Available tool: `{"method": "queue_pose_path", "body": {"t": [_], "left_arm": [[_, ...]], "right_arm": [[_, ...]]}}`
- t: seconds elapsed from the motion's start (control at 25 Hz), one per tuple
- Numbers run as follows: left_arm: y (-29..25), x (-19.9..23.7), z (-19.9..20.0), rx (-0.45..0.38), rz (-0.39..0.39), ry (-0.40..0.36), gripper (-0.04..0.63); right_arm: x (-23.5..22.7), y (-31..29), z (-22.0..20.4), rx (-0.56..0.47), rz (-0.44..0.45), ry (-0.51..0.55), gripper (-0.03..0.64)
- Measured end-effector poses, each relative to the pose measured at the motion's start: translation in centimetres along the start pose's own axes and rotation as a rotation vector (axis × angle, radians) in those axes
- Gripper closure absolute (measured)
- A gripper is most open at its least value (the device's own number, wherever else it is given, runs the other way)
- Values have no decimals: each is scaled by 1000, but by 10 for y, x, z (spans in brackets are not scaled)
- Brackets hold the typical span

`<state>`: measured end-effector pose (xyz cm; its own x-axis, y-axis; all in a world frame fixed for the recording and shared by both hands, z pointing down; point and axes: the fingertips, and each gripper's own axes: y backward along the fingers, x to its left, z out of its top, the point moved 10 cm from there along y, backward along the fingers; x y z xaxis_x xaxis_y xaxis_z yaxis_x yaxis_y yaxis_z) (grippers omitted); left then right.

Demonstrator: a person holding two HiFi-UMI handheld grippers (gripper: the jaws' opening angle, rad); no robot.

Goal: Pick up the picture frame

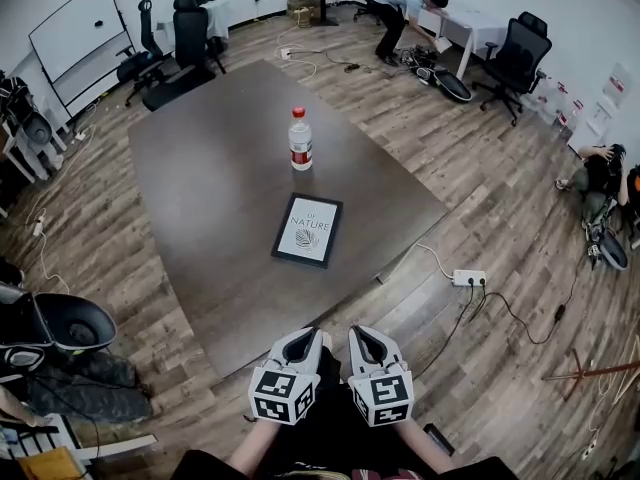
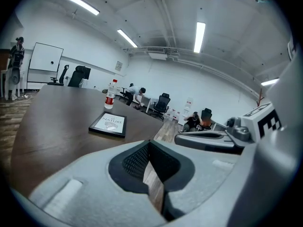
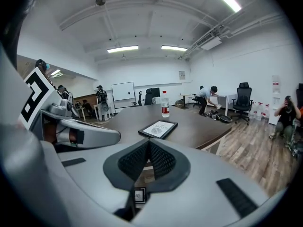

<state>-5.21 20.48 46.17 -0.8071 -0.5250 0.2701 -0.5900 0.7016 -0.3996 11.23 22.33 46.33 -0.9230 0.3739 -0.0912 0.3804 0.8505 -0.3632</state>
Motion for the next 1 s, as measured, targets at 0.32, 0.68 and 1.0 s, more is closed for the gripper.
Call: {"method": "queue_pose_path", "body": {"t": [0.32, 0.68, 1.0], "left_arm": [[-38, 23, 13, 20, -30, 16, 586], [-87, 77, 48, 28, 36, 68, 586], [-126, 112, 70, 45, 46, 86, 586]], "right_arm": [[-26, -30, 6, 33, -19, 7, 611], [-61, -92, 38, 83, -20, 13, 611], [-67, -147, 53, 153, 30, -3, 611]]}}
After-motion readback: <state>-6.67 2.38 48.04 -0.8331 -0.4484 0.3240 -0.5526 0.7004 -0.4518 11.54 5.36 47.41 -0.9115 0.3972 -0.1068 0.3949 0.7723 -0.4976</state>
